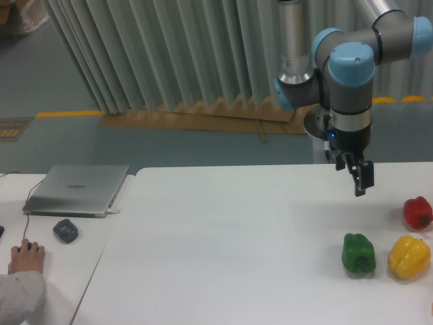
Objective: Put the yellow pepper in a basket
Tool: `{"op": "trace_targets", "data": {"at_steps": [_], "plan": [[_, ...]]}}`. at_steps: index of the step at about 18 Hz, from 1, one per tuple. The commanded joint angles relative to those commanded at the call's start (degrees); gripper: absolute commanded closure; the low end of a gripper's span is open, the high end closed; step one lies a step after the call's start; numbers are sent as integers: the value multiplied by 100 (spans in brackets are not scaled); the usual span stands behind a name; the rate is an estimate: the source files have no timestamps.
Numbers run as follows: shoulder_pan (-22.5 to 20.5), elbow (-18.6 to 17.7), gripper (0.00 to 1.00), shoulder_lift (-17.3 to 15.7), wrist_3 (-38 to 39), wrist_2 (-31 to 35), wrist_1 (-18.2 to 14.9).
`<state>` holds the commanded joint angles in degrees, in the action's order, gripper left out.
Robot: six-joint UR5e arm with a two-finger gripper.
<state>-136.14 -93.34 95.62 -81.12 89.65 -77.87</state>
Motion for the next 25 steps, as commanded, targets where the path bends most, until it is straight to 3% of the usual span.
{"op": "trace_targets", "data": {"at_steps": [9, 25], "plan": [[44, 114, 0, 17, 245, 61, 79], [0, -79, 0, -9, 264, 88, 97]]}}
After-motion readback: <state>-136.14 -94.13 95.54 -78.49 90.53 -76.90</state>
